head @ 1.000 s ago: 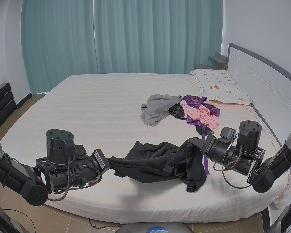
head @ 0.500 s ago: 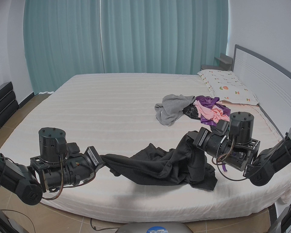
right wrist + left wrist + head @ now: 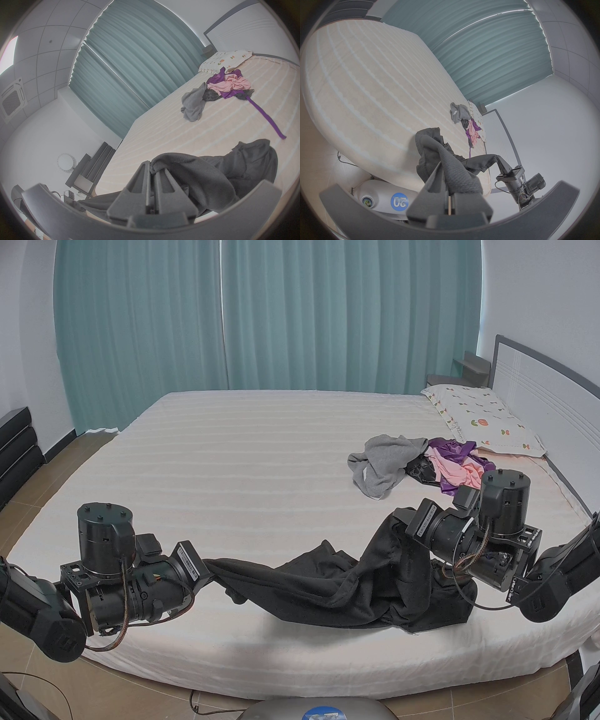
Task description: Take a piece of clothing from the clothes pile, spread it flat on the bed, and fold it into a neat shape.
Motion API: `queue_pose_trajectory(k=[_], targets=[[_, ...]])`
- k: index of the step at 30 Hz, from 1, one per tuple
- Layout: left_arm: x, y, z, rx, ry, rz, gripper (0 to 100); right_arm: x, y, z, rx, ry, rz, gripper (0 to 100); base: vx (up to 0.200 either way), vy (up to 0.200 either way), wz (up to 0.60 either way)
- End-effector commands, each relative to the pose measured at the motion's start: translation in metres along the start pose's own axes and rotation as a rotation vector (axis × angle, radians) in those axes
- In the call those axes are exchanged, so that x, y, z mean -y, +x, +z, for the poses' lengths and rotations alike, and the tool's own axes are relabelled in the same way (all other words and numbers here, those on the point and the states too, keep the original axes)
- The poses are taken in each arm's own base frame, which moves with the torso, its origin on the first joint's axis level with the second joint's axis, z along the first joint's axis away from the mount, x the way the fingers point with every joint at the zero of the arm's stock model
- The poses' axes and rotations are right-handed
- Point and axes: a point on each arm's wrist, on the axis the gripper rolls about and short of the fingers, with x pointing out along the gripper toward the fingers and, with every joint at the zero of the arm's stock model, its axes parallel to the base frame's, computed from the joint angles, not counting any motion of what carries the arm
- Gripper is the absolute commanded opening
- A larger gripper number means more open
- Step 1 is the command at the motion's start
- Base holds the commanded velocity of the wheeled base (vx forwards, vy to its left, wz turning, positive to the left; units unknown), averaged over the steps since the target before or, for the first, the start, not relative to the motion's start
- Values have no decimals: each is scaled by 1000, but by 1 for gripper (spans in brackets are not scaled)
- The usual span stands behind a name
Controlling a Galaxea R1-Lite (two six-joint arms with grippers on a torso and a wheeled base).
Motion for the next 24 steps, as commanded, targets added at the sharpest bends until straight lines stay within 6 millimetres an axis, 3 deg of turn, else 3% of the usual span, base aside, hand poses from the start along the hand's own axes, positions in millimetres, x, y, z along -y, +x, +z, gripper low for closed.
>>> queue_pose_trajectory(k=[1,24], targets=[[0,-1,1,4,-1,-2,0,0,-1,0,1,1,3,0,0,200,0],[1,0,2,7,-1,-4,0,-2,-2,2,-3,34,20,0,0,200,0]])
